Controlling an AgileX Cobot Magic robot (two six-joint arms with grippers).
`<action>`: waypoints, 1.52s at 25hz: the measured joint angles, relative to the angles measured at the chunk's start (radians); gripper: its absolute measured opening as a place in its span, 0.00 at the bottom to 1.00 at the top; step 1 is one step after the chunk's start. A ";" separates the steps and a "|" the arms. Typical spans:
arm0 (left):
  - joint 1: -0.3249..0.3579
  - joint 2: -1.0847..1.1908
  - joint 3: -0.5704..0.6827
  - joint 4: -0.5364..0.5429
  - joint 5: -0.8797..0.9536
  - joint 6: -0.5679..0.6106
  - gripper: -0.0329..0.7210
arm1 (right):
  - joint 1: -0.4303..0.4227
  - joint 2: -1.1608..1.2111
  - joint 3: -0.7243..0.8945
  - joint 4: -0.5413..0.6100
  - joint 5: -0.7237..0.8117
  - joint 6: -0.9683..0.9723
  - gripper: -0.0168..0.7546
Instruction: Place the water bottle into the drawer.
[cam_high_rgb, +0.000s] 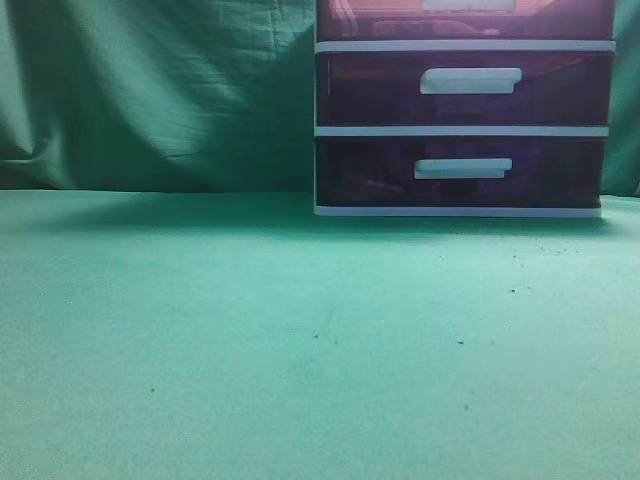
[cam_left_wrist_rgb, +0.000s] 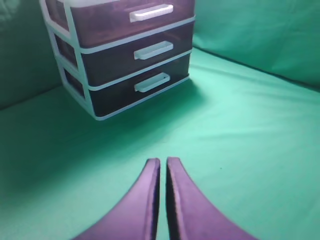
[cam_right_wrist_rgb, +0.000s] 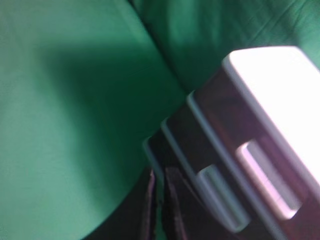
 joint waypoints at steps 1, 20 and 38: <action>0.000 -0.038 0.015 -0.010 0.019 0.004 0.04 | 0.000 -0.027 0.000 -0.017 0.049 0.068 0.02; 0.000 -0.586 0.311 -0.099 0.279 0.005 0.04 | 0.000 -0.688 0.415 0.038 0.246 0.574 0.02; 0.000 -0.586 0.342 -0.040 0.231 0.002 0.04 | 0.000 -1.156 0.866 0.092 0.067 0.539 0.02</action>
